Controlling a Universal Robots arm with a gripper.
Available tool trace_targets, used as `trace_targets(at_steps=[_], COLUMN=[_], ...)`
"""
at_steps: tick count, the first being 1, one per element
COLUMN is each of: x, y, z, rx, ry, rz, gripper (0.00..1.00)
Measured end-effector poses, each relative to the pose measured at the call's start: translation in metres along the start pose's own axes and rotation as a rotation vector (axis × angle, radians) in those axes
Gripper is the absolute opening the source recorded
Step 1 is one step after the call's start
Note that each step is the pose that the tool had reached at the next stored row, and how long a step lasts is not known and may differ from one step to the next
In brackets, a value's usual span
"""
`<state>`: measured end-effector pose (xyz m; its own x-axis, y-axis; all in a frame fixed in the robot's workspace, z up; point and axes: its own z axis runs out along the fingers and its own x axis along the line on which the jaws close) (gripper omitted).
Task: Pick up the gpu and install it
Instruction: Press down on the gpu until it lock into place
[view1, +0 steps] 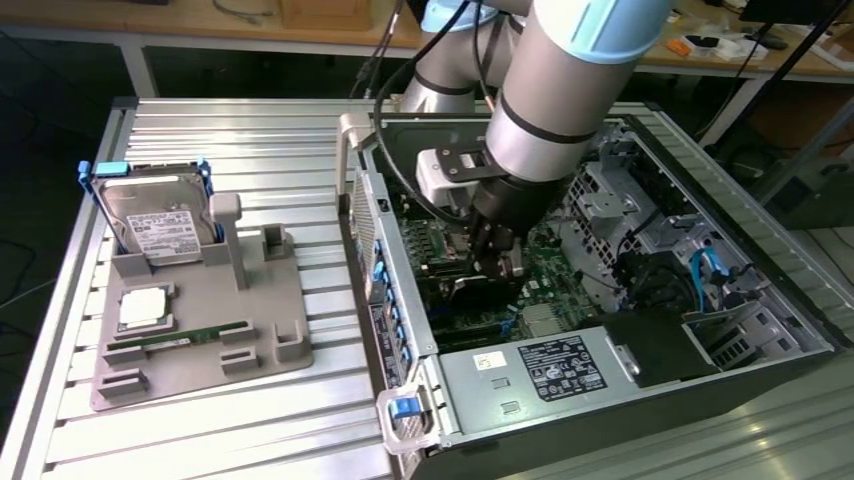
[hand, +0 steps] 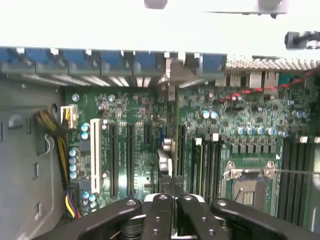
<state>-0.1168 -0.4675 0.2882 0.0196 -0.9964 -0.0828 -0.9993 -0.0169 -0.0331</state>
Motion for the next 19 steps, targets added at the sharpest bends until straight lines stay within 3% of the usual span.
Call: trace_targets(at_steps=[4,6,10,12,14,16,17,19], x=[-0.001,-0.0012,-0.0013,-0.0013,-0.0013,-0.0012,-0.0012,-0.0012], y=[0.0037,0.0036,0.0032,0.0026,0.0011,-0.0022,-0.0035,-0.0051], z=[-0.0042,-0.0063,-0.0071,-0.0071,-0.007,-0.0069,-0.0068,-0.0069], rx=[0.0,-0.0087,-0.0461,-0.0582,-0.0747,-0.117,-0.1422,-0.1784], ry=[-0.0001,-0.0003,-0.0024,-0.0039,-0.0054,-0.0083,-0.0107,-0.0141], rz=[0.0,0.001,0.009,0.012,0.015,0.019,0.021,0.024], gripper=[0.11,0.11,0.11,0.11,0.11,0.11,0.11,0.11])
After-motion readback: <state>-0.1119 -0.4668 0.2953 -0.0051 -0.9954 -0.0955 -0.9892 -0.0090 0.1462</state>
